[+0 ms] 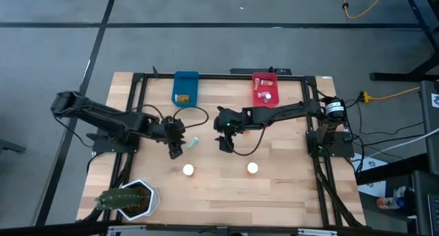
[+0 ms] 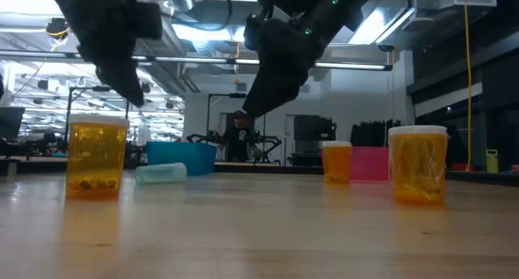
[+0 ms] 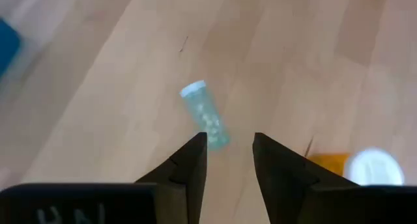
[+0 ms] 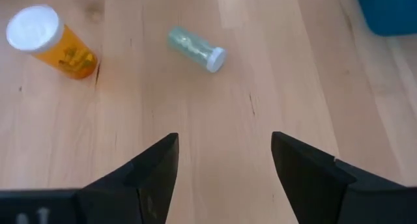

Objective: Pick and place medicine bottles into bin by pill shape (circle, oval)
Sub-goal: Put the small blue pill bottle into the red bin

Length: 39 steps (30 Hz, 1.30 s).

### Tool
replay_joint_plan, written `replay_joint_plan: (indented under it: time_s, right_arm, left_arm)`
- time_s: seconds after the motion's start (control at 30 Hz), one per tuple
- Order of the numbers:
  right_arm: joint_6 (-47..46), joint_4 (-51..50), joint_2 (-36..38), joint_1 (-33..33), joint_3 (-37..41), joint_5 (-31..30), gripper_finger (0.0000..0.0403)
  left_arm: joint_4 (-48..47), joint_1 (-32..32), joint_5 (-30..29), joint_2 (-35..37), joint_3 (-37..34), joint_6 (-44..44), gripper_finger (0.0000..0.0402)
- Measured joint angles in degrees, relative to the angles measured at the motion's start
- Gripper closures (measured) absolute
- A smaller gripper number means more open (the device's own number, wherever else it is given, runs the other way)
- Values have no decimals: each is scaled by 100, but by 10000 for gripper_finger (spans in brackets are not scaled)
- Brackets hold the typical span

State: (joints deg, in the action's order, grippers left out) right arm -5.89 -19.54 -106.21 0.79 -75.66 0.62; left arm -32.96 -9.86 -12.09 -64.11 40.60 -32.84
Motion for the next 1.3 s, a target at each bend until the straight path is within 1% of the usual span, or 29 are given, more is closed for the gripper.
replay_joint_plan:
  time_s: [0.1, 0.2, 0.27, 0.33, 0.4, 0.47, 0.57, 0.63, 0.7, 0.77, 0.87, 0.93, 1.0, 1.07, 1.13, 1.3]
  right_arm:
    - [21, -29, 0, -33, 0, 2, 157]
    - [214, -12, 2, -82, 0, 4, 157]
    - [466, 79, 2, -134, 0, 12, 157]
    - [634, 220, -37, -191, 0, 77, 157]
    - [814, 299, -86, -236, 3, 262, 157]
    - [1078, 703, -191, -286, 2, 420, 157]
    - [1579, 1117, -368, -327, -19, 635, 157]
    - [1689, 1140, -555, -332, -162, 658, 157]
    - [1796, 1123, -765, -308, -386, 657, 157]
    - [1953, 981, -955, -261, -685, 656, 157]
    - [2200, 634, -1315, -235, -1278, 649, 157]
    - [2380, 310, -1601, -209, -1711, 659, 157]
    - [2490, 7, -1940, -202, -2175, 654, 157]
    - [2561, -317, -2296, -162, -2594, 617, 157]
    - [2619, -561, -2600, -113, -2926, 404, 157]
    - [2932, -921, -2963, -29, -3499, 291, 157]
  left_arm:
    - [-617, -190, -290, 277, 189, 4, 285]
    - [-1102, -443, -581, 685, 225, 76, 285]
    - [-1552, -614, -986, 1042, 227, 14, 285]
    - [-2054, -797, -1511, 1469, 219, -285, 285]
    - [-2209, -994, -1992, 1967, 132, -535, 285]
    - [-2110, -1215, -2340, 2506, -77, -538, 285]
    - [-1595, -1491, -2886, 3276, -583, -172, 285]
    - [-1145, -1620, -3200, 3787, -1007, 96, 285]
    - [-526, -1686, -3392, 4252, -1402, 525, 285]
    - [252, -1692, -3392, 4639, -1702, 1067, 285]
    - [1531, -1693, -3245, 5025, -2062, 1580, 285]
    - [2065, -1693, -3031, 5176, -2241, 2036, 285]
    - [2301, -1694, -2857, 5262, -2385, 2266, 285]
    - [2535, -1693, -2777, 5290, -2502, 2319, 285]
    - [2721, -1693, -2713, 5293, -2644, 2427, 285]
    - [3021, -1690, -2430, 5290, -2905, 2448, 285]
